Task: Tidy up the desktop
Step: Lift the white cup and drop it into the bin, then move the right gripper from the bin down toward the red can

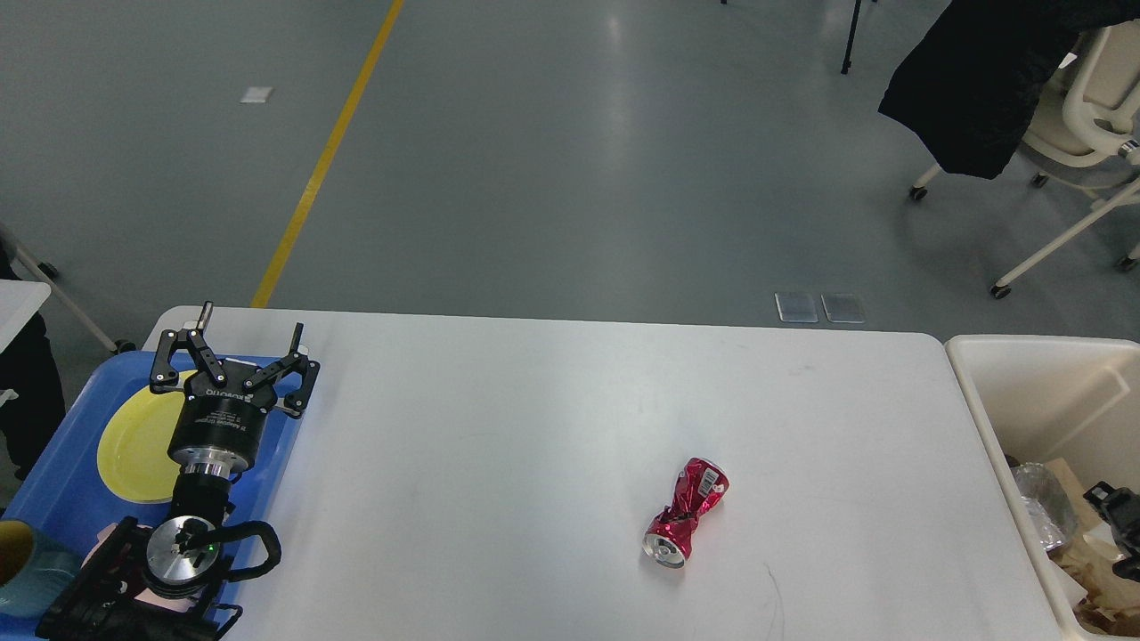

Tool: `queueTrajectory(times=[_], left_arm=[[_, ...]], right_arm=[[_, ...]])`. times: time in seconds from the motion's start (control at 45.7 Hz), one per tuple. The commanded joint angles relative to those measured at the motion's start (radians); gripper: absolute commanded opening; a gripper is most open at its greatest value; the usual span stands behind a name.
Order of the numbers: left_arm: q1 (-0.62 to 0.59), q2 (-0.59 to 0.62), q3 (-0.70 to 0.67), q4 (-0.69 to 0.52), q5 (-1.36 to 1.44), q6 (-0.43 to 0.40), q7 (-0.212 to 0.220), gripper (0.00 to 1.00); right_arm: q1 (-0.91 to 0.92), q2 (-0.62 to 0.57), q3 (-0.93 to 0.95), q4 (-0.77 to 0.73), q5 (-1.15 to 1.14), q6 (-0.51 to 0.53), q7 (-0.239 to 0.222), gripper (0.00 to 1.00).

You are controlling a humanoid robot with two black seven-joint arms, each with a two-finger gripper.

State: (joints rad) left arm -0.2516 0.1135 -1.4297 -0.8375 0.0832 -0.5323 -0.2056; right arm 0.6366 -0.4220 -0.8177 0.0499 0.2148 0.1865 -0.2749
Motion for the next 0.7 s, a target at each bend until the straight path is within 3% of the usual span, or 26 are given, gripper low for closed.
queueTrajectory(times=[0.0,0.219,0.241,0.328,0.372,0.679], left_arm=[[0.0,0.0,0.0,0.0,0.001,0.0,0.0,0.96],[0.0,0.0,0.0,0.0,0.0,0.0,0.0,0.96],[0.0,0.0,0.0,0.0,0.0,0.0,0.0,0.96],[0.0,0.0,0.0,0.0,0.0,0.0,0.0,0.96],[0.0,0.0,0.0,0.0,0.001,0.0,0.0,0.96],[0.0,0.0,0.0,0.0,0.001,0.0,0.0,0.96]], right_arm=[[-0.034,0.031,0.002,-0.004,0.003,-0.064,0.0,0.0],[-0.037,0.043,0.003,-0.002,0.003,-0.074,-0.001,0.0],[-0.037,0.045,0.003,-0.002,0.003,-0.081,-0.001,0.13],[-0.037,0.049,0.003,-0.002,0.003,-0.119,-0.001,0.79],[-0.037,0.06,0.003,0.002,0.003,-0.136,-0.001,1.0],[0.008,0.043,0.005,0.087,-0.003,-0.131,-0.004,1.0]])
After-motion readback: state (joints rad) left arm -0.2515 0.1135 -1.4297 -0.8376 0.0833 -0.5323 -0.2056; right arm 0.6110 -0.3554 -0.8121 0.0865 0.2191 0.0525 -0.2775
